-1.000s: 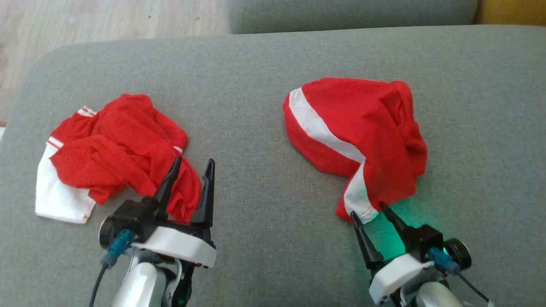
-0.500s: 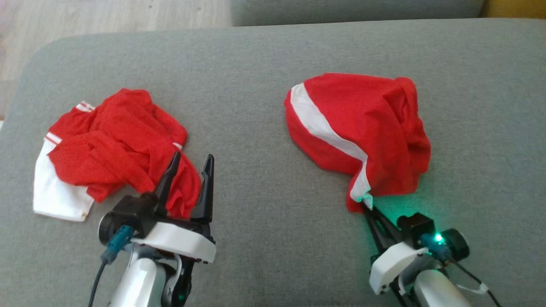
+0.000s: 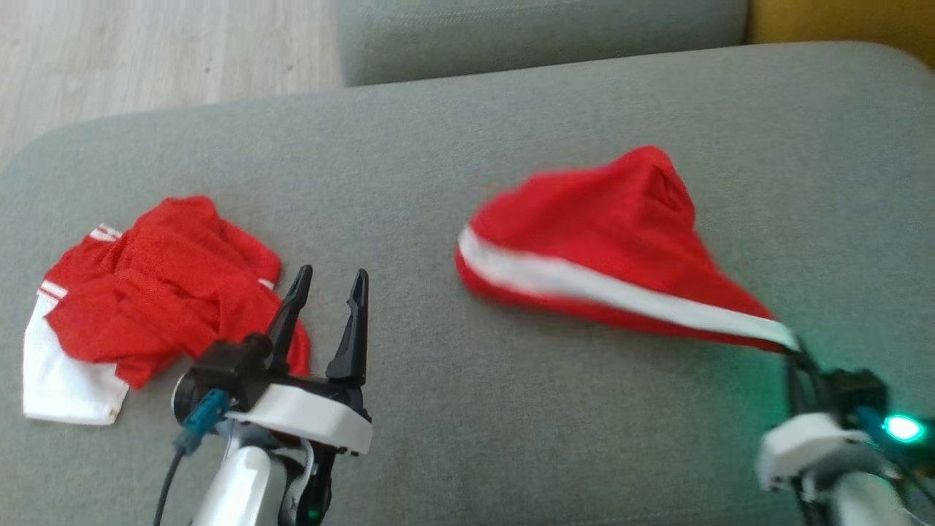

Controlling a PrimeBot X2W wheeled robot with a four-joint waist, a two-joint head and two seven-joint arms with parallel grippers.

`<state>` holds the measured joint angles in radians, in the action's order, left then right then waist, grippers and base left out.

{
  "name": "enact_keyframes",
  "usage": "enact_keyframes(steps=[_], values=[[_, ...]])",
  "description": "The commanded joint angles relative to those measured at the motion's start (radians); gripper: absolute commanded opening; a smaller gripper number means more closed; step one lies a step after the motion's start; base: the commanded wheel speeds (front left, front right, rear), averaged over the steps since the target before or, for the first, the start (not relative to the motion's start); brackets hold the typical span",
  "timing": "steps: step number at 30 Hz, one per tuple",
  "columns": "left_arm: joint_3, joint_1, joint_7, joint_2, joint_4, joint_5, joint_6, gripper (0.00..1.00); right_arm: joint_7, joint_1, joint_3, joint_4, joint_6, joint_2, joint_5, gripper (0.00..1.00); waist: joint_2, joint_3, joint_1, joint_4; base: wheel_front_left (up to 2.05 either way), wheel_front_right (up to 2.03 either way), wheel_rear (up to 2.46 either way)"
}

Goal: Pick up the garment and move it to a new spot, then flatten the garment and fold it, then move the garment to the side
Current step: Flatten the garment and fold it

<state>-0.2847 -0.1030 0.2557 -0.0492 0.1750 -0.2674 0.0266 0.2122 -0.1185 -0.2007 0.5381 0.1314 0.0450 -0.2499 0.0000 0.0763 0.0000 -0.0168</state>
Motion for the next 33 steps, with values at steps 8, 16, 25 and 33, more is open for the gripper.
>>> enact_keyframes(steps=[8,16,25,33], values=[[0.015,-0.011,0.006,-0.001,-0.024,-0.016,-0.009,1.00,-0.048,0.027,-0.097,-0.120,-0.001,0.005,-0.035,1.00,0.0000,-0.022,0.0000,-0.014,0.00,0.00,0.00],[0.019,-0.006,0.006,-0.001,-0.025,-0.023,-0.007,1.00,0.020,0.032,0.103,-0.188,-0.001,0.005,0.198,1.00,0.0000,-0.026,0.0000,-0.009,0.00,0.00,0.00],[0.012,-0.022,0.006,-0.001,-0.033,-0.067,0.016,1.00,0.041,0.059,0.211,-0.250,-0.001,0.005,0.329,1.00,0.0000,-0.006,0.0000,-0.010,0.00,0.00,0.00],[-0.063,-0.099,0.006,-0.001,0.066,-0.068,0.060,1.00,0.046,0.042,0.204,-0.262,-0.001,0.005,0.339,1.00,0.0000,0.042,0.0000,-0.037,0.00,0.00,0.00]])
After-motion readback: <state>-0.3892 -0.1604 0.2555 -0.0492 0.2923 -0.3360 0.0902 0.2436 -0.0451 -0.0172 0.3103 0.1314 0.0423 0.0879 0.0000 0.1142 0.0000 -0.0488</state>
